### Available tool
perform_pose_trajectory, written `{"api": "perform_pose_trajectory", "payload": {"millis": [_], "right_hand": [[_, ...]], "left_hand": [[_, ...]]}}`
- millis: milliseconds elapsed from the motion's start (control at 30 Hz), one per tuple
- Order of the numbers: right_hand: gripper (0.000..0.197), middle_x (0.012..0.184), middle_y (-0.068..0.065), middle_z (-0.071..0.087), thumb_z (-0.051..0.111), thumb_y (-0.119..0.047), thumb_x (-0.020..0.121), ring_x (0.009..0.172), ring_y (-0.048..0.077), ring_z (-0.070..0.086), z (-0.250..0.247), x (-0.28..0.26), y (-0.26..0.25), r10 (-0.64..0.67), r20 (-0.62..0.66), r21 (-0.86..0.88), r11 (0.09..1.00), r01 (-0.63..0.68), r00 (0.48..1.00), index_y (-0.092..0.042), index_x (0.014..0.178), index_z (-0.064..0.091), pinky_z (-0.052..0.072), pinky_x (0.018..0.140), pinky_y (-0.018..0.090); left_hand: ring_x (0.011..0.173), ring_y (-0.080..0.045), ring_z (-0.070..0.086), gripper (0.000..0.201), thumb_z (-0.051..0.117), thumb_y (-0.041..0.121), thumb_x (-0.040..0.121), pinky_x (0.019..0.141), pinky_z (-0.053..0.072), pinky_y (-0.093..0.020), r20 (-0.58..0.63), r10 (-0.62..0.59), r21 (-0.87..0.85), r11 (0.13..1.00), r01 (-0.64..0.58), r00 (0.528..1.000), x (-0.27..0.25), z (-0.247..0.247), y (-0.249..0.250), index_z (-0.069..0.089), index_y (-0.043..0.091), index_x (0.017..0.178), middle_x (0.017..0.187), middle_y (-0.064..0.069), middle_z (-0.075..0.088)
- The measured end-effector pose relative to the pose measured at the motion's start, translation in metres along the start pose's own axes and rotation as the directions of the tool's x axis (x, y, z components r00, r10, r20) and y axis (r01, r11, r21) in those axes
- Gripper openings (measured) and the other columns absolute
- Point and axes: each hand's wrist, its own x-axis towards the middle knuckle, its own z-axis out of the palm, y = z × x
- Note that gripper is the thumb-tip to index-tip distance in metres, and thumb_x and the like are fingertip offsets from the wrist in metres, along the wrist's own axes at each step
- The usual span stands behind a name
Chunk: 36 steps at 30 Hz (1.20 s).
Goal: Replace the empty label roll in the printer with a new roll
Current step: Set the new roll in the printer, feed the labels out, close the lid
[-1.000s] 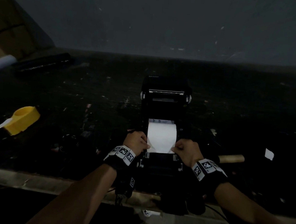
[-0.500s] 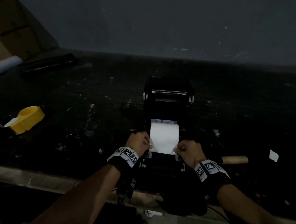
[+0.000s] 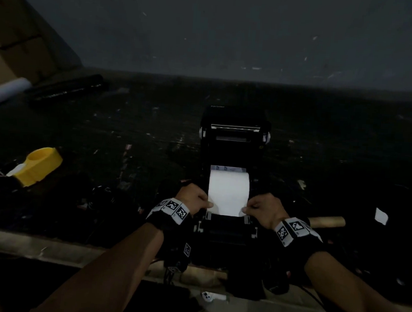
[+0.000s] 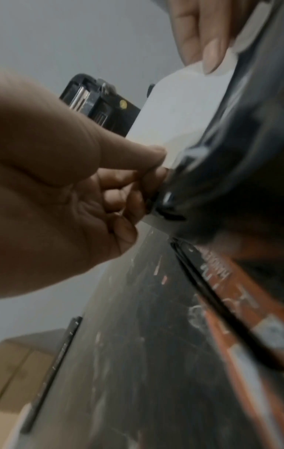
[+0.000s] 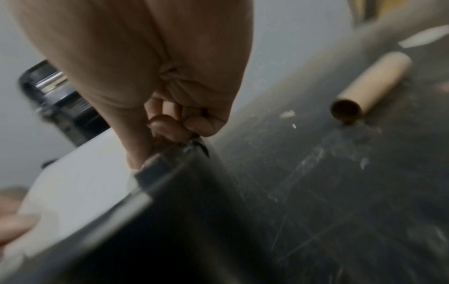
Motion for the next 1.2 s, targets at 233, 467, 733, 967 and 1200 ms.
{"api": "perform_pose_trajectory", "payload": {"millis": [233,467,733,967,1200], "right_hand": [[0.02,0.099,0.012,0.072,0.07,-0.023,0.081,0.09,0.02,0.063,0.0,-0.001,-0.005,-0.026,0.041,-0.137,0.99,0.031,0.999,-0.007,0.092,0.073,0.035,0.052,0.012],[0.026,0.109,0.008,0.07,0.064,-0.031,0.086,0.101,0.021,0.062,-0.002,0.0,-0.005,0.027,0.059,-0.141,0.99,-0.019,0.998,-0.011,0.101,0.072,0.039,0.074,0.016],[0.029,0.114,0.01,0.068,0.062,-0.032,0.086,0.107,0.024,0.06,-0.003,0.002,-0.005,0.05,0.151,-0.187,0.982,-0.021,0.987,-0.01,0.102,0.072,0.039,0.08,0.018],[0.028,0.108,0.01,0.07,0.063,-0.031,0.086,0.102,0.023,0.062,-0.003,0.006,-0.006,0.043,0.082,-0.122,0.992,-0.032,0.996,-0.008,0.098,0.073,0.039,0.075,0.018],[0.03,0.11,0.012,0.069,0.061,-0.032,0.087,0.104,0.025,0.061,-0.005,0.005,-0.005,0.045,0.158,-0.201,0.98,-0.012,0.986,-0.006,0.097,0.072,0.039,0.075,0.02]], "left_hand": [[0.078,-0.016,0.055,0.027,0.071,0.024,0.08,0.067,0.04,-0.021,0.098,-0.04,0.087,0.996,0.032,0.994,0.006,-0.002,0.001,0.074,-0.001,0.09,0.096,-0.018,0.072],[0.101,-0.03,0.065,0.031,0.075,0.023,0.075,0.084,0.05,-0.029,0.143,-0.114,0.103,0.99,0.1,0.983,0.01,-0.004,0.002,0.073,-0.003,0.092,0.105,-0.018,0.071],[0.109,-0.029,0.061,0.031,0.074,0.015,0.078,0.084,0.044,-0.022,0.089,-0.122,-0.086,0.988,0.13,0.989,0.008,-0.002,0.0,0.07,-0.006,0.1,0.113,-0.018,0.069],[0.105,-0.029,0.064,0.03,0.073,0.018,0.078,0.082,0.045,-0.024,0.132,-0.098,0.02,0.995,0.096,0.986,0.009,-0.003,0.004,0.072,-0.004,0.099,0.109,-0.018,0.071],[0.091,-0.022,0.06,0.027,0.073,0.016,0.078,0.075,0.044,-0.021,0.124,-0.054,-0.003,0.998,0.055,0.991,0.01,-0.002,0.0,0.072,-0.005,0.095,0.088,-0.011,0.07]]}}
